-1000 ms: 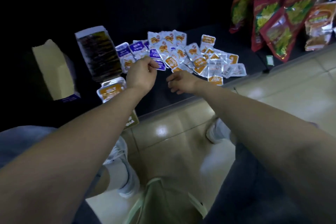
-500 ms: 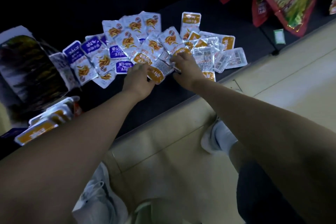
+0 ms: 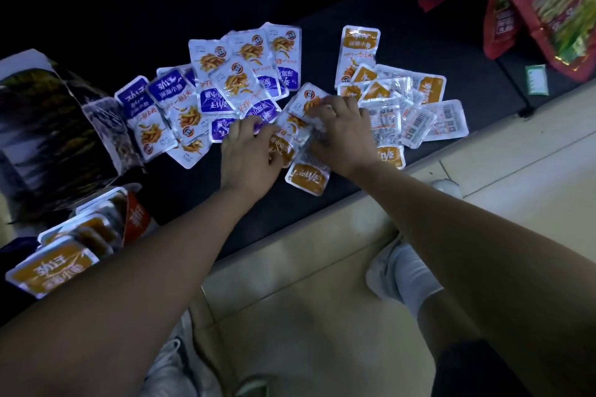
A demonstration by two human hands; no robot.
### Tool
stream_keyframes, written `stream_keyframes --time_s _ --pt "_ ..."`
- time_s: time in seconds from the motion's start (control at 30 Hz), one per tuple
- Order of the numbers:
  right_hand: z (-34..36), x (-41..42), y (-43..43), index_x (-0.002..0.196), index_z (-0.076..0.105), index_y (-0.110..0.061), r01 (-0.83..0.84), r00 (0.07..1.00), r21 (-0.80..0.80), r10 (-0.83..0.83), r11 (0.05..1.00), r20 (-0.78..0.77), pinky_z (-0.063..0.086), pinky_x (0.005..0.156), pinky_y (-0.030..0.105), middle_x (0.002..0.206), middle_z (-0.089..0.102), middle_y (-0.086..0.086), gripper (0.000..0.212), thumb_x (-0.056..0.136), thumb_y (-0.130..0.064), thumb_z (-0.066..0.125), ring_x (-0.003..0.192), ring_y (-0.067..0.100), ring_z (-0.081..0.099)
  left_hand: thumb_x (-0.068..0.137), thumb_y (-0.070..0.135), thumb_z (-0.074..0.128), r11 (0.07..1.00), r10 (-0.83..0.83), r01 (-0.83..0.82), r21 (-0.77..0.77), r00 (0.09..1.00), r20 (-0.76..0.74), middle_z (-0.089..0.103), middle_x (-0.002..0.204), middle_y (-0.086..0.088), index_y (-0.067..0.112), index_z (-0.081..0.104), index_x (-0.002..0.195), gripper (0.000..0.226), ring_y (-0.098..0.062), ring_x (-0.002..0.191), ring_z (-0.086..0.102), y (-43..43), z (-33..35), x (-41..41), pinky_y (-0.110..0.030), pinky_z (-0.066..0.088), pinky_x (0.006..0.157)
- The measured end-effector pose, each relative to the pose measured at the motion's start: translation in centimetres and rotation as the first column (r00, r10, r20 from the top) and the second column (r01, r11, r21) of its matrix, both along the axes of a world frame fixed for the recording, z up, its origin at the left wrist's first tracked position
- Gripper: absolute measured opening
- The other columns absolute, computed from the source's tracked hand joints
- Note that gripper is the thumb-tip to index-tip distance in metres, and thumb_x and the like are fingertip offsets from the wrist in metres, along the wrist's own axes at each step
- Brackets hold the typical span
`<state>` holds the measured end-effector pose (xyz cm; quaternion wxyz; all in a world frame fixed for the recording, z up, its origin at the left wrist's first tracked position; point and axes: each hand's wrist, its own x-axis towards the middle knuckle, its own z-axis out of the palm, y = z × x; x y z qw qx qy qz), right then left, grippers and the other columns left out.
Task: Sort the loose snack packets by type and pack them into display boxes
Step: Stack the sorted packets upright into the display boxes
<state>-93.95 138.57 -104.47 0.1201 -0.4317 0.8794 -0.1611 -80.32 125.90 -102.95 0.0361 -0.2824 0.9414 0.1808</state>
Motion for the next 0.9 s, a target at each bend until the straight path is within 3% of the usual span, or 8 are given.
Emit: stream_keyframes --time_s 0.1,0.2,0.27,0.4,0.53,0.63,0.77,0.9 --pt "-0.7 0.1 0.3 0.144 0.039 -0.024 -0.083 0.992 0.091 0.074 0.992 0.097 0.018 0.109 0.041 0.154 0.03 0.002 0.071 0.08 -0.038 0.068 0.141 0.028 0.021 0.091 0.036 0.058 0.996 -0.049 0.039 0.083 0.992 0.116 0.03 0.154 -0.006 0.02 0.04 0.144 0.058 -0.029 0.141 0.021 0.1 -0.4 0.0 -0.042 0.023 0.113" --pt "-0.5 -0.1 0.2 0.14 0.045 -0.018 -0.086 0.987 0.027 0.082 0.996 0.137 0.03 0.099 0.037 0.14 0.043 0.008 0.074 0.075 -0.033 0.076 0.128 0.031 0.036 0.081 0.034 0.07 0.98 0.084 -0.084 0.181 0.996 0.006 0.051 0.129 -0.011 0.011 0.049 0.131 0.059 -0.029 0.121 0.043 1.2 -0.8 -0.1 -0.037 0.036 0.099" --pt "-0.4 -0.1 0.0 0.138 0.047 -0.013 -0.082 0.977 0.0 0.08 0.997 0.198 0.037 0.096 0.038 0.131 0.047 0.016 0.076 0.071 -0.028 0.08 0.12 0.035 0.043 0.073 0.034 0.078 0.949 0.196 -0.19 0.253 0.981 0.001 0.051 0.123 -0.012 0.009 0.046 0.128 0.069 -0.03 0.117 0.045 1.9 -0.7 -0.3 -0.04 0.04 0.096" --pt "0.0 0.1 0.2 0.135 0.052 -0.012 -0.15 0.965 0.062 0.133 0.987 0.228 0.038 0.099 0.038 0.129 0.048 0.017 0.069 0.073 -0.032 0.078 0.117 0.036 0.045 0.063 0.04 0.085 0.953 0.214 -0.253 0.164 0.951 0.223 0.037 0.131 -0.014 0.009 0.039 0.129 0.086 -0.03 0.123 0.036 3.2 -0.2 -0.3 -0.042 0.04 0.098" --pt "0.6 0.5 1.1 0.135 0.052 -0.012 -0.202 0.95 0.059 0.18 0.978 0.257 0.036 0.103 0.039 0.132 0.049 0.015 0.065 0.077 -0.031 0.075 0.119 0.033 0.043 0.057 0.03 0.088 0.928 0.289 -0.335 0.163 0.923 0.254 0.037 0.129 -0.014 0.008 0.036 0.124 0.087 -0.03 0.122 0.036 3.8 0.2 0.8 -0.042 0.04 0.095" --pt "0.8 0.7 2.0 0.14 0.046 -0.017 -0.17 0.956 0.102 0.139 0.98 0.26 0.031 0.107 0.037 0.142 0.042 0.009 0.068 0.081 -0.036 0.072 0.127 0.028 0.035 0.061 0.026 0.085 0.901 0.321 -0.385 0.201 0.902 0.289 0.047 0.125 -0.01 0.012 0.032 0.121 0.082 -0.031 0.121 0.04 3.3 0.7 2.0 -0.04 0.036 0.095" --pt "1.6 1.8 2.1 0.14 0.046 -0.018 -0.026 0.944 0.057 0.006 0.998 0.329 0.028 0.107 0.036 0.145 0.04 0.008 0.062 0.086 -0.041 0.066 0.131 0.028 0.034 0.064 0.014 0.082 0.811 0.344 -0.42 0.407 0.906 0.249 0.043 0.116 -0.008 0.016 0.03 0.12 0.077 -0.03 0.11 0.05 1.8 2.0 3.7 -0.042 0.047 0.092" --pt "3.4 3.5 0.6 0.139 0.045 -0.021 0.252 0.804 -0.143 -0.125 0.957 0.581 0.037 0.107 0.041 0.14 0.047 0.005 0.058 0.088 -0.034 0.067 0.129 0.023 0.041 0.064 0.004 0.079 0.798 0.292 -0.336 0.5 0.942 0.167 0.031 0.115 -0.004 0.021 0.033 0.121 0.076 -0.025 0.108 0.043 1.0 4.1 4.8 -0.036 0.047 0.087"
